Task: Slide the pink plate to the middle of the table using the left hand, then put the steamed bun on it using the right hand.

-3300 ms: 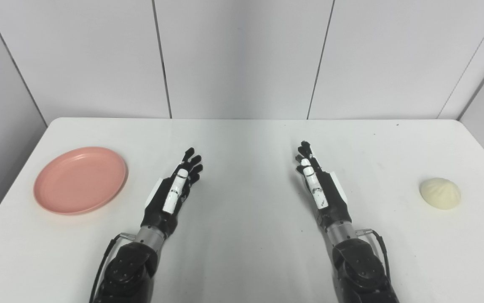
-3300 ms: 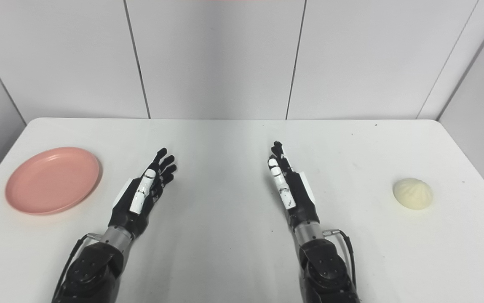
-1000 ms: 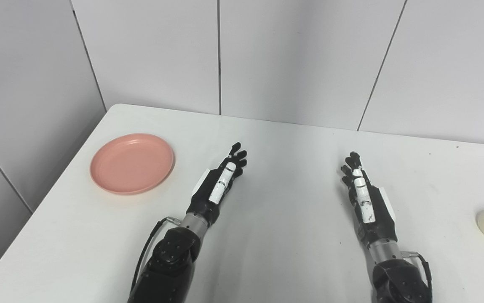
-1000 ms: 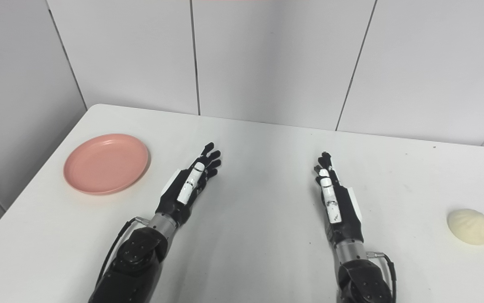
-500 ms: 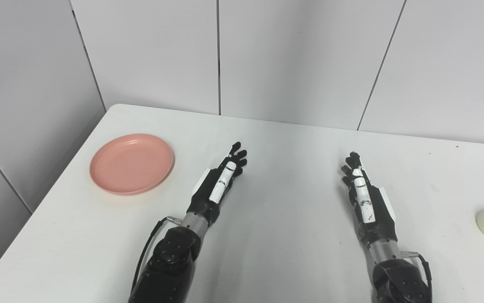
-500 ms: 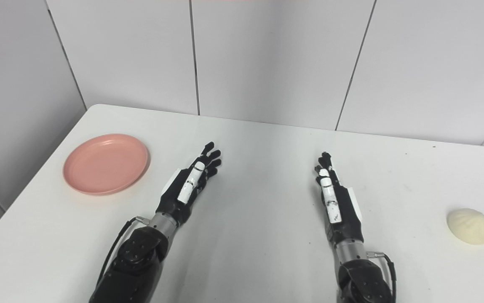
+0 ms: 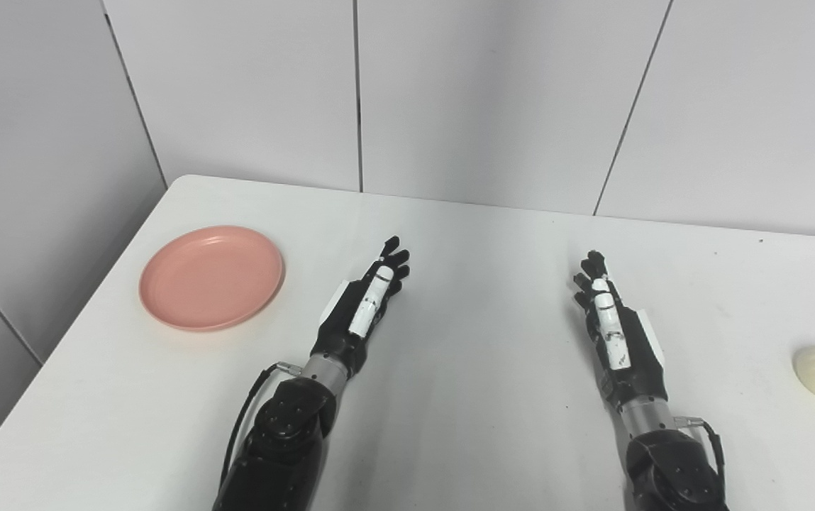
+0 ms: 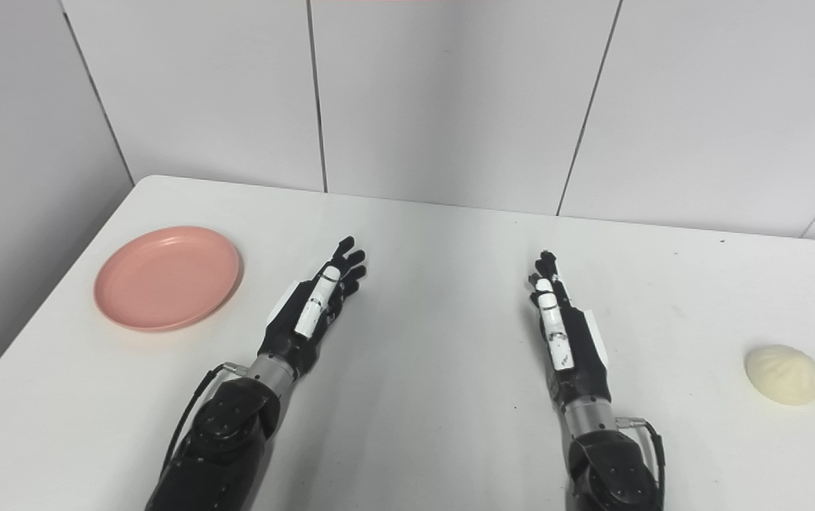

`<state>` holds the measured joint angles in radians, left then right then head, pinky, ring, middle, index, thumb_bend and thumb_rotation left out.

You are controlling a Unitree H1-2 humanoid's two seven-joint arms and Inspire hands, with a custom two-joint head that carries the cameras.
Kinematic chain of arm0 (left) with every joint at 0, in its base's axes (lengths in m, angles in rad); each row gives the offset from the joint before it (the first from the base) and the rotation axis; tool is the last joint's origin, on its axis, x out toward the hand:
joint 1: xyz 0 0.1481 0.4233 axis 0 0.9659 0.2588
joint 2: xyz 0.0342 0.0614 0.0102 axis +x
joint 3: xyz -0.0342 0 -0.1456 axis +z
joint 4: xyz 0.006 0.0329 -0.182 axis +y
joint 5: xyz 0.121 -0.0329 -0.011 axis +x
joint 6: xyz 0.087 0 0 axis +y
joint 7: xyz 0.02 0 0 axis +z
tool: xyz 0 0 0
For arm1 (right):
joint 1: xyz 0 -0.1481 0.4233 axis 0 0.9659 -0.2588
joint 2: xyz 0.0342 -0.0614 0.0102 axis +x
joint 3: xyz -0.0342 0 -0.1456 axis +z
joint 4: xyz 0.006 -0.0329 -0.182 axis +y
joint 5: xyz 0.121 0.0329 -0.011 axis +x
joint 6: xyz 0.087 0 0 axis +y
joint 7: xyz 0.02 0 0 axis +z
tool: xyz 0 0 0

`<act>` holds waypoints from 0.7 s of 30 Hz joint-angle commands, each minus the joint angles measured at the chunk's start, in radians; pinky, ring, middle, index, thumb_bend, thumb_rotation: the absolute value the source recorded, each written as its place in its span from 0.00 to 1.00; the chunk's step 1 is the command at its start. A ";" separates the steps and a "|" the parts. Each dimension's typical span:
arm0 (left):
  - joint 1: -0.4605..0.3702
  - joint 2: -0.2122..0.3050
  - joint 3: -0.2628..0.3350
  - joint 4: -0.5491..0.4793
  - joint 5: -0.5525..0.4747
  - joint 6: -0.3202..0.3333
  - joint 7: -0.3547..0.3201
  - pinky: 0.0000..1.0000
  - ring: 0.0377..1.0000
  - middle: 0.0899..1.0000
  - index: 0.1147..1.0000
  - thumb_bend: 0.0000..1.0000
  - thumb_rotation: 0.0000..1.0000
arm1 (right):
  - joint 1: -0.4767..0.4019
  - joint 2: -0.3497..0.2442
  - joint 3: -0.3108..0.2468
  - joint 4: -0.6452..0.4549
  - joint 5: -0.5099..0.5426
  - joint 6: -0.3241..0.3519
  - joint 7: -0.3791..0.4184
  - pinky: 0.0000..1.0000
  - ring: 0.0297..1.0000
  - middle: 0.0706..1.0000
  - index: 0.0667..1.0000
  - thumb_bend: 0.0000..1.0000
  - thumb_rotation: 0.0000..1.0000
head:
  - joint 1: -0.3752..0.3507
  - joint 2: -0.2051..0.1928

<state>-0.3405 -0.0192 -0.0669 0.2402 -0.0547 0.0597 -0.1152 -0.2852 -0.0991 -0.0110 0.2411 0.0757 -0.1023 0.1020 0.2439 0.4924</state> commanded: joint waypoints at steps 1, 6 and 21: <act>-0.061 -0.013 0.018 -0.068 -0.025 -0.003 0.004 0.99 0.96 0.96 0.97 0.54 1.00 | 0.049 -0.013 -0.008 0.057 -0.001 -0.004 0.003 0.99 0.98 0.99 1.00 0.17 1.00 | 0.002 0.001; -0.089 -0.007 0.042 -0.146 -0.005 0.023 0.033 0.97 0.94 0.95 0.96 0.54 1.00 | 0.043 -0.015 -0.011 0.069 0.004 -0.014 0.006 1.00 0.98 1.00 1.00 0.17 1.00 | 0.007 -0.002; -0.102 0.025 0.126 -0.377 -0.033 0.078 0.071 0.99 0.92 0.93 0.93 0.54 1.00 | 0.030 -0.032 -0.017 0.102 0.019 -0.034 0.021 1.00 0.98 1.00 1.00 0.17 1.00 | 0.032 -0.006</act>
<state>-0.4077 -0.0079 0.0550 -0.0968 -0.0831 0.1439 -0.0500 -0.3061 -0.1157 -0.0191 0.2760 0.0918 -0.1029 0.1143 0.2761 0.4863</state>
